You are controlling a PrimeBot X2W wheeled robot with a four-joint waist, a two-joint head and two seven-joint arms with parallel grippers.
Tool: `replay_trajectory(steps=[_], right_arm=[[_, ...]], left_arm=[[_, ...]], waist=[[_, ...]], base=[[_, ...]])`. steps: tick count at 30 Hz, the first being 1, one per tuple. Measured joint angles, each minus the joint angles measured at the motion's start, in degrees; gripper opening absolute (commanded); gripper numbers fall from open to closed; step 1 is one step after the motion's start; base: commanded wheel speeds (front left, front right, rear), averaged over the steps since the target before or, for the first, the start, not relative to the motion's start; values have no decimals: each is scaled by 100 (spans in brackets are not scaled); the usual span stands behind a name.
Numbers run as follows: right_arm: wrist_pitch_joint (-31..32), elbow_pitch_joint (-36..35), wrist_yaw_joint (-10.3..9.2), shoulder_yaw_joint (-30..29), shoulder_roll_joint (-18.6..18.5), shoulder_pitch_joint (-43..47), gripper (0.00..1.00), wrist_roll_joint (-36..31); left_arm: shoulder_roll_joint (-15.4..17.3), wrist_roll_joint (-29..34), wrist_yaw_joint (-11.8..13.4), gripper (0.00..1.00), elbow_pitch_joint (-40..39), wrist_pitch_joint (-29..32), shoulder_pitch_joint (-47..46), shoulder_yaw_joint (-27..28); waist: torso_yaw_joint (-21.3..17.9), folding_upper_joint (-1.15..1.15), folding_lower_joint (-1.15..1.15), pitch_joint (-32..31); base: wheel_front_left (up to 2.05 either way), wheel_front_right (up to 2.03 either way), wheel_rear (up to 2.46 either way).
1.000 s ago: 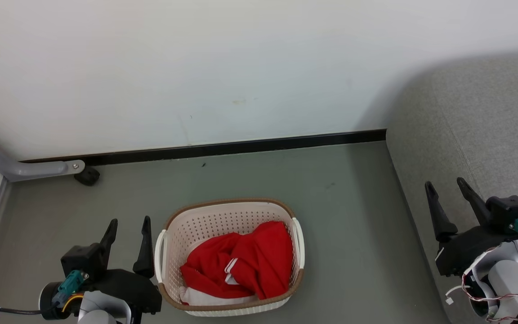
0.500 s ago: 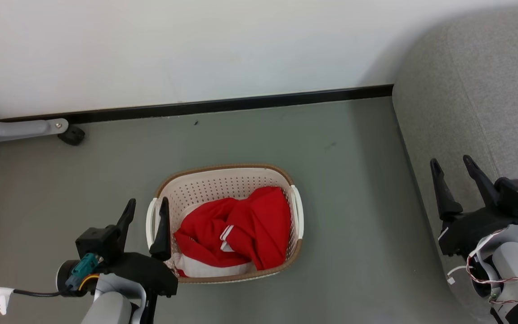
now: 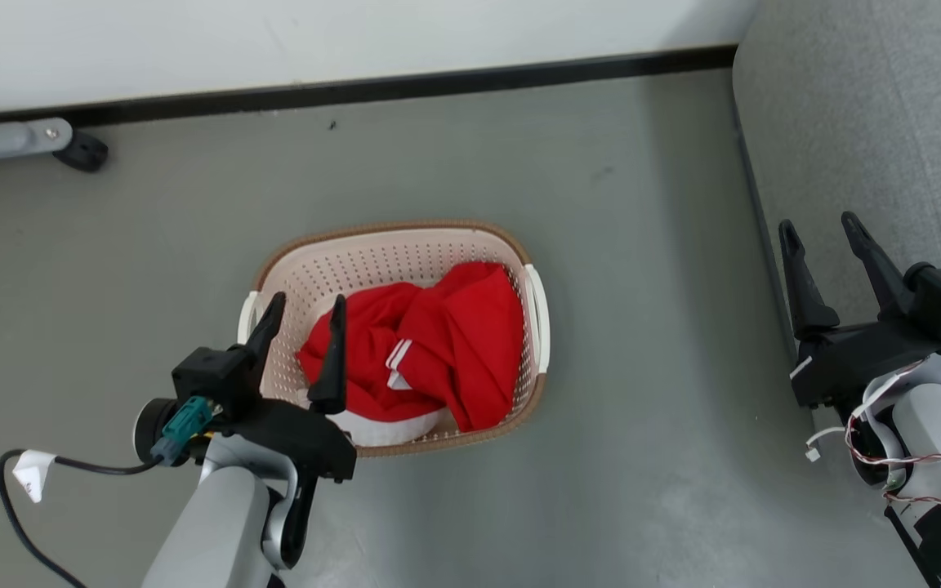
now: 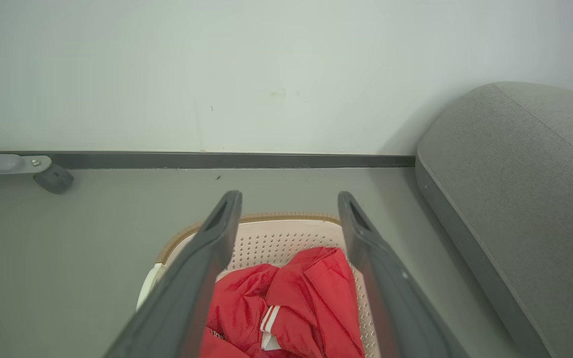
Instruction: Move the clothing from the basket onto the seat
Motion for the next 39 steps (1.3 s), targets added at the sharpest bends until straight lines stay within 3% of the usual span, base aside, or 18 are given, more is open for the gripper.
replay_trajectory(steps=[13, 25, 39], right_arm=[[0, -82, 10, 73, 47, -219, 100, -29], [-1, -201, 83, 198, 194, -492, 100, -174], [-2, -355, 83, 211, 323, -776, 100, -224]], left_arm=[[-92, 141, -143, 100, 430, 7, -647, -387], [-183, 71, -235, 100, 923, 255, -1426, -416], [-214, 271, -101, 100, 1412, 695, -2624, -513]], waist=[[-42, 0, 0, 871], [-127, 0, 1, 1595], [-280, 0, 1, 2479]], base=[[0, 0, 0], [0, 0, 0], [0, 0, 0]])
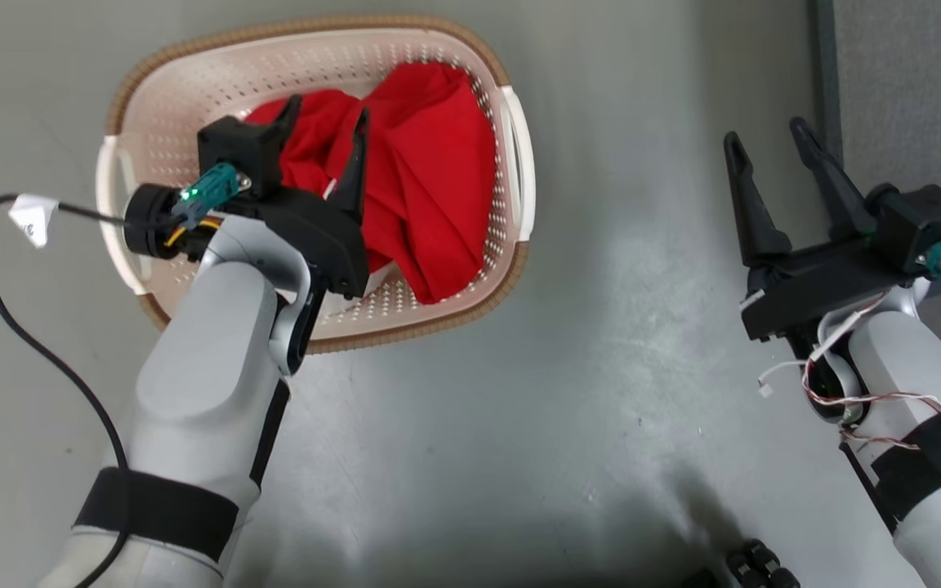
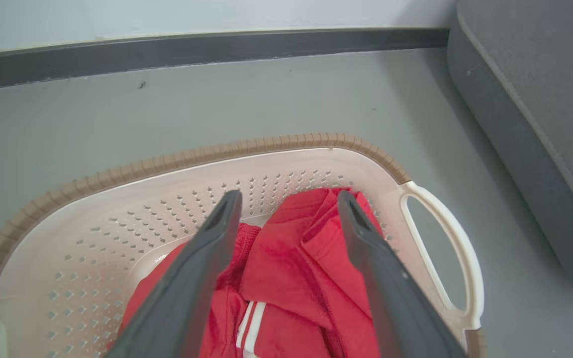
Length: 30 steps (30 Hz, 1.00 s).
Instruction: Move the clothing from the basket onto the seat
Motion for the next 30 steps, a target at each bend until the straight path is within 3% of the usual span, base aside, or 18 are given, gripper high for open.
replay_trajectory(steps=[11, 30], right_arm=[[0, -20, 4, 15, 176, -195, 100, -15], [0, 92, 57, -79, 390, -287, 100, -48]], left_arm=[[175, 265, 220, 100, 530, 383, -545, -122], [-4, 47, 58, 100, 1085, 655, -680, -141]], waist=[[-190, 0, 0, 524], [-428, -1, -1, 945]], base=[[0, 0, 0], [0, 0, 0]])
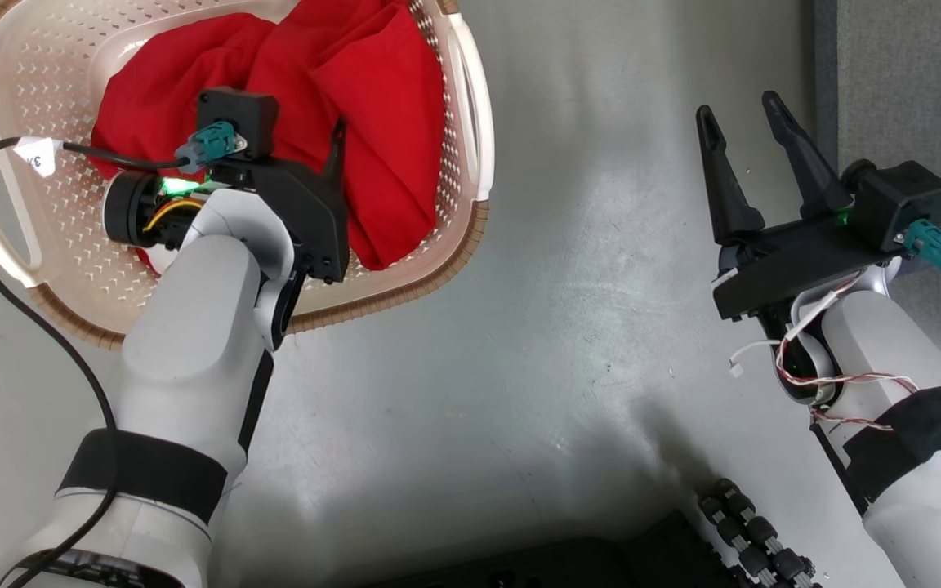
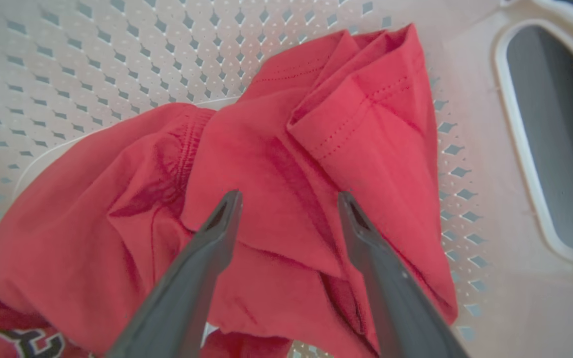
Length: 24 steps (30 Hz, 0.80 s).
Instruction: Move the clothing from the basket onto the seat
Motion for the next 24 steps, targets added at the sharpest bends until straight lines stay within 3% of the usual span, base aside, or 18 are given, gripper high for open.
replay_trajectory(steps=[24], right_arm=[[0, 104, 152, -90, 196, -7, 100, -51]], left_arm=[[-47, -714, -197, 100, 319, 577, -204, -15]], waist=[[-116, 0, 0, 194]], base=[[0, 0, 0]])
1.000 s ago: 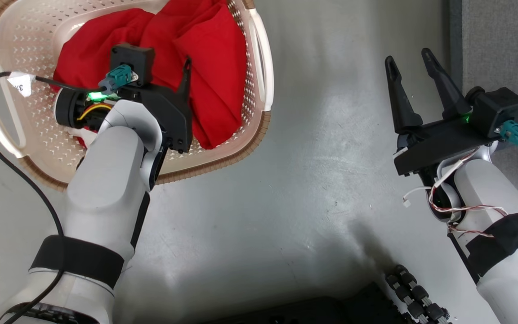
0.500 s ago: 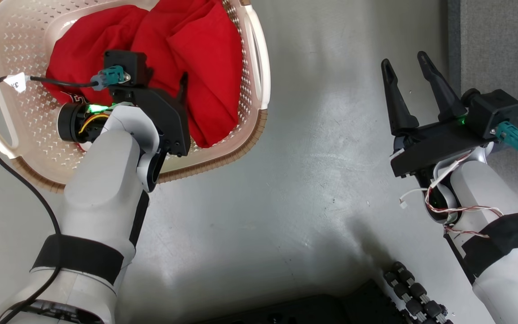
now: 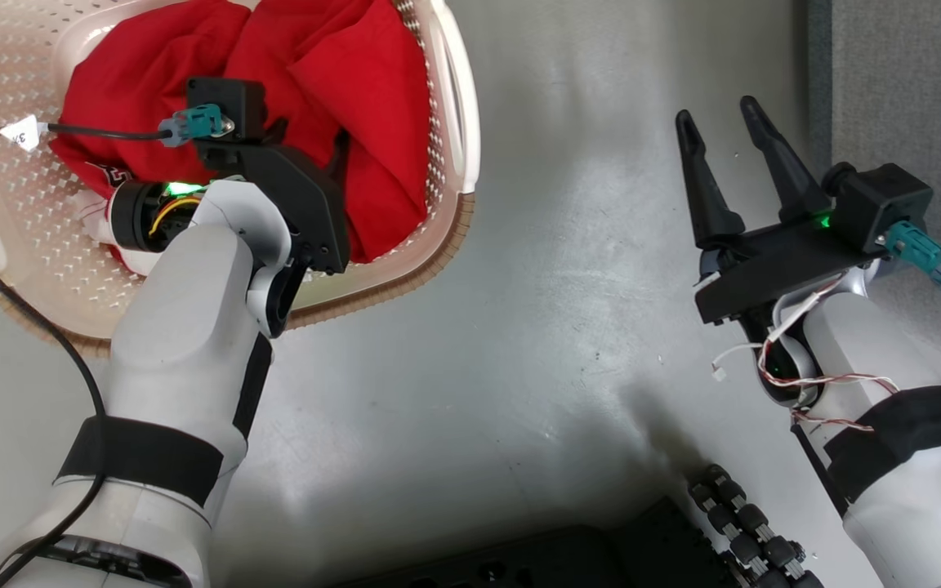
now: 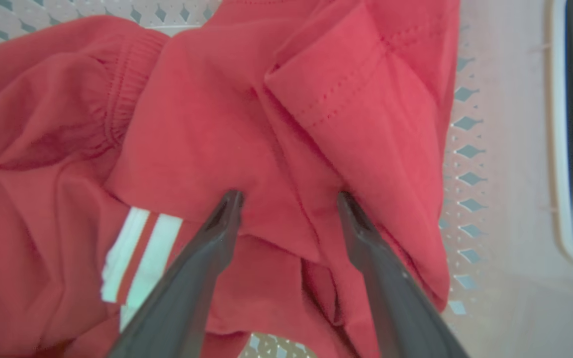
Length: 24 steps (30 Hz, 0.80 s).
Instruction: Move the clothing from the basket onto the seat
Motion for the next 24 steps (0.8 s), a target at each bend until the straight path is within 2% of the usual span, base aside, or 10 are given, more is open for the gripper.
replay_trajectory(steps=[8, 15, 16, 17, 18, 19, 24], right_arm=[[0, 63, 78, 9, 122, -102, 100, -35], [0, 93, 97, -53, 170, -101, 100, -49], [0, 97, 97, -66, 171, -101, 100, -49], [0, 101, 99, -82, 171, -101, 100, -49], [0, 101, 104, -94, 171, -101, 100, -49], [0, 101, 104, -105, 174, -101, 100, -51], [0, 98, 105, -140, 229, -81, 100, -59]], left_arm=[[-1, -244, 22, 100, -96, 102, -9, -313], [0, -175, 244, 100, -3, 123, -108, -441], [0, -156, 280, 96, 20, 123, -109, -460], [0, -131, 314, 69, 40, 123, -110, -475], [0, -130, 345, 38, 64, 122, -112, -474], [0, -130, 369, 0, 89, 122, -114, -474], [-1, 14, 470, 0, 204, 109, -165, -493]], waist=[[-152, 0, 0, 66], [-238, 0, 0, 114], [-246, 0, 0, 119], [-252, 0, 0, 123], [-257, 0, 0, 126], [-260, 0, 0, 129], [-263, 0, 0, 134]], base=[[0, 0, 0], [0, 0, 0], [0, 0, 0], [0, 0, 0], [0, 0, 0], [0, 0, 0], [0, 0, 0]])
